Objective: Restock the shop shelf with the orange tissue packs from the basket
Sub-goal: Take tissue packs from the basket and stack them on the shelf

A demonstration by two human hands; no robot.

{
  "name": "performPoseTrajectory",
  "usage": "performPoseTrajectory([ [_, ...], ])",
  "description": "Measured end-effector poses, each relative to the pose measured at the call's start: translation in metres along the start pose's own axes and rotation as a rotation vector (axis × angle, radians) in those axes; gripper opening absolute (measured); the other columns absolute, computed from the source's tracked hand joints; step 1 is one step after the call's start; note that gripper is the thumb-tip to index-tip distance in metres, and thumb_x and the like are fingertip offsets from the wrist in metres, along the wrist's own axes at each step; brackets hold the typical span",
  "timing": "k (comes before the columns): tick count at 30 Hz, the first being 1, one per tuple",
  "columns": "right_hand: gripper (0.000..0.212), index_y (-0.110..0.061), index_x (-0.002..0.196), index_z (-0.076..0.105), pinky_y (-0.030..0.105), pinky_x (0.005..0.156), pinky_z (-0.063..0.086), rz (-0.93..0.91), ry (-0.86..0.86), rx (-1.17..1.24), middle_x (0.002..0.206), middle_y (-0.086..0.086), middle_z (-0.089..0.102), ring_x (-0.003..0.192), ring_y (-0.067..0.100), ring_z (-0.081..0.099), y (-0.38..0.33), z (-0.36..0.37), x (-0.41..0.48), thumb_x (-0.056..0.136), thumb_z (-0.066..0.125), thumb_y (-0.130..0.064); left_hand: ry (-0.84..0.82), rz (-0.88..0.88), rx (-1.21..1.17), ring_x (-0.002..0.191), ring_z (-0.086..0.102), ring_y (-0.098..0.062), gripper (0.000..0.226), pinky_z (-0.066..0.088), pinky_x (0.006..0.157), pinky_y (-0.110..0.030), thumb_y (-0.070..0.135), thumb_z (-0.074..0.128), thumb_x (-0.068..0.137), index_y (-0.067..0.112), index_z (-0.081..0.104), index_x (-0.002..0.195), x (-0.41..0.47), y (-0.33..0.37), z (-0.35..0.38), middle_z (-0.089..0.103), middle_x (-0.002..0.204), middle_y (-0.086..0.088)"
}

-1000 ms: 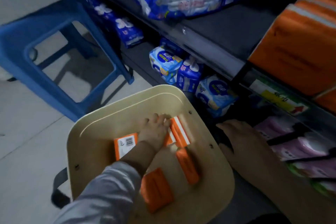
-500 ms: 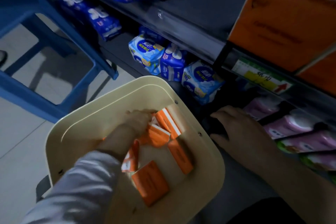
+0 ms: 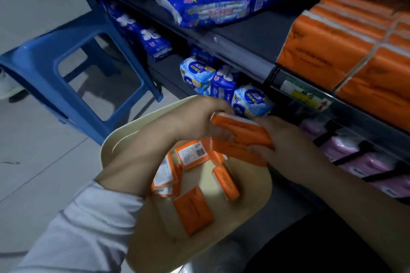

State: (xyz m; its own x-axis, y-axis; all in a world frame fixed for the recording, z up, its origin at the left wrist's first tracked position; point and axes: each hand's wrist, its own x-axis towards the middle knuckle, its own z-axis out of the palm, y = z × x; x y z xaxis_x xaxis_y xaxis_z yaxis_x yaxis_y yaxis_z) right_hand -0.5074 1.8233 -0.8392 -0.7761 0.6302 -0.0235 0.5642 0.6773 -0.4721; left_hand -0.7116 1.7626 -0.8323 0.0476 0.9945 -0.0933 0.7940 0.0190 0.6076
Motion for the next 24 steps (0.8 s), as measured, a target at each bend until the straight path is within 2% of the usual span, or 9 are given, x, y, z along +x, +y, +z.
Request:
performPoseTrajectory([
  [2,0.052,-0.023,0.129,0.048,0.037,0.093,0.043,0.043,0.053,-0.023,0.124,0.005,0.053,0.112,0.025,0.053,0.003,-0.003,-0.003,0.081,0.068,-0.028,0.082,-0.067,-0.034,0.108,0.053,-0.009,0.07,0.039,0.091,-0.018,0.031,0.083,0.067,0.019,0.054,0.13,-0.003,-0.003,-0.001,0.058,0.119,0.006],
  [4,0.055,-0.021,0.132,0.046,0.033,0.092,0.041,0.104,0.093,-0.021,0.126,0.007,0.052,0.113,0.025,0.052,0.01,-0.004,-0.005,0.082,0.068,-0.027,0.121,-0.195,-0.021,0.113,0.052,-0.013,0.084,0.039,0.095,-0.021,0.029,0.084,0.066,0.017,0.043,0.139,-0.006,-0.017,0.002,0.054,0.124,0.003],
  [7,0.049,-0.016,0.128,0.049,0.035,0.088,0.043,0.195,0.156,-0.003,0.122,0.01,0.054,0.108,0.027,0.053,0.022,-0.007,-0.005,0.083,0.067,-0.026,0.11,-0.377,0.08,0.114,0.055,-0.019,0.068,0.044,0.096,-0.029,0.021,0.077,0.075,0.016,0.048,0.136,-0.007,-0.048,0.021,0.057,0.127,-0.002],
  [10,0.047,-0.014,0.126,0.05,0.037,0.085,0.046,0.233,0.176,0.046,0.118,0.01,0.055,0.103,0.025,0.053,0.033,-0.005,-0.005,0.084,0.066,-0.026,0.027,-0.463,0.17,0.122,0.05,-0.023,0.06,0.039,0.102,-0.031,0.021,0.069,0.083,0.017,0.046,0.137,-0.003,-0.076,0.058,0.052,0.134,-0.006],
  [15,0.048,-0.015,0.127,0.05,0.028,0.079,0.039,0.231,0.124,0.093,0.11,0.0,0.053,0.095,0.013,0.048,0.048,0.009,0.002,0.084,0.067,-0.027,-0.105,-0.413,0.295,0.128,0.037,-0.027,0.06,0.04,0.101,-0.041,0.023,0.06,0.087,0.025,0.036,0.142,0.013,-0.104,0.112,0.036,0.146,-0.002],
  [19,0.052,-0.017,0.13,0.047,0.028,0.082,0.04,0.258,0.109,0.142,0.117,0.002,0.054,0.098,0.012,0.049,0.059,0.022,0.013,0.083,0.066,-0.031,-0.189,-0.307,0.483,0.137,0.023,-0.025,0.053,0.04,0.101,-0.042,0.02,0.043,0.095,0.029,0.027,0.145,0.035,-0.115,0.141,0.016,0.156,0.005],
  [22,0.051,-0.02,0.128,0.048,0.026,0.08,0.039,0.291,0.122,0.179,0.11,-0.005,0.052,0.096,0.009,0.049,0.062,0.024,0.017,0.082,0.066,-0.033,-0.221,-0.332,0.507,0.136,0.021,-0.026,0.05,0.04,0.1,-0.044,0.022,0.039,0.098,0.028,0.025,0.146,0.049,-0.123,0.153,0.014,0.155,0.003],
  [24,0.048,-0.022,0.125,0.05,0.02,0.073,0.039,0.299,0.126,0.205,0.103,-0.011,0.049,0.091,0.006,0.049,0.062,0.024,0.018,0.081,0.067,-0.032,-0.226,-0.356,0.486,0.134,0.023,-0.028,0.049,0.041,0.098,-0.046,0.023,0.041,0.097,0.029,0.026,0.144,0.053,-0.13,0.158,0.015,0.153,0.001],
])
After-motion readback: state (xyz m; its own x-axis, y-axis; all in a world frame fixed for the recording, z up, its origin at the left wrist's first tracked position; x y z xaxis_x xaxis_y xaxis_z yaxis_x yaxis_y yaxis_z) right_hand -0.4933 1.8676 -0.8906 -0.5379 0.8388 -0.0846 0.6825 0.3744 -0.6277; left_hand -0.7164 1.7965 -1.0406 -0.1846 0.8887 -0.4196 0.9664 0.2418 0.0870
